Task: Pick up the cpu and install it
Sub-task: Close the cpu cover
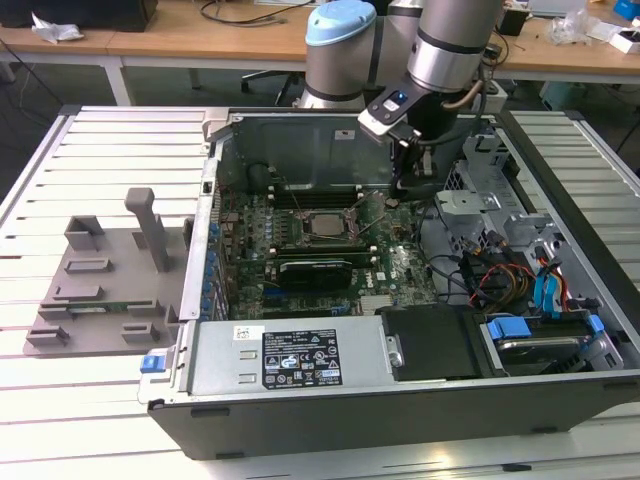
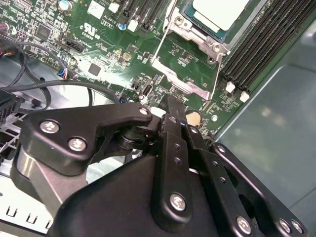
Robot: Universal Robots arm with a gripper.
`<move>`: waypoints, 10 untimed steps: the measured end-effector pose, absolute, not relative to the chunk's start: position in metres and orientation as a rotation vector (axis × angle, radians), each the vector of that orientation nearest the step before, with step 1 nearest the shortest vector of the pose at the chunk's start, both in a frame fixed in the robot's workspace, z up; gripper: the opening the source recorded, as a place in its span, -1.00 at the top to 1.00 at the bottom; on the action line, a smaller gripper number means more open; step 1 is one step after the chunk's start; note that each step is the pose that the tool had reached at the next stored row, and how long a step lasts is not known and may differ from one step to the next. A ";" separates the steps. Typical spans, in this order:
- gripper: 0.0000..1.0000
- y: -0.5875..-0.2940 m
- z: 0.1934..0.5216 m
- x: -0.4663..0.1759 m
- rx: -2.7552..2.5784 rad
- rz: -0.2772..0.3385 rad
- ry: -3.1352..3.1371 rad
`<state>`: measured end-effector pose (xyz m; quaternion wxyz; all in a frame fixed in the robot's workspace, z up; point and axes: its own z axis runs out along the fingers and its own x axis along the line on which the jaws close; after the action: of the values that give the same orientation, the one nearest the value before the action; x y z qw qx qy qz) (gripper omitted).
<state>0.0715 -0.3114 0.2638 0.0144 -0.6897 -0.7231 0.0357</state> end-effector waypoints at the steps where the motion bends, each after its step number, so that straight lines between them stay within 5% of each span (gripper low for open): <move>1: 0.79 -0.311 0.263 0.072 -2.147 0.111 -2.251; 10: 0.79 -0.311 0.257 0.072 -2.147 0.111 -2.251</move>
<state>0.0716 -0.3114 0.2568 0.0144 -0.6896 -0.7231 0.0357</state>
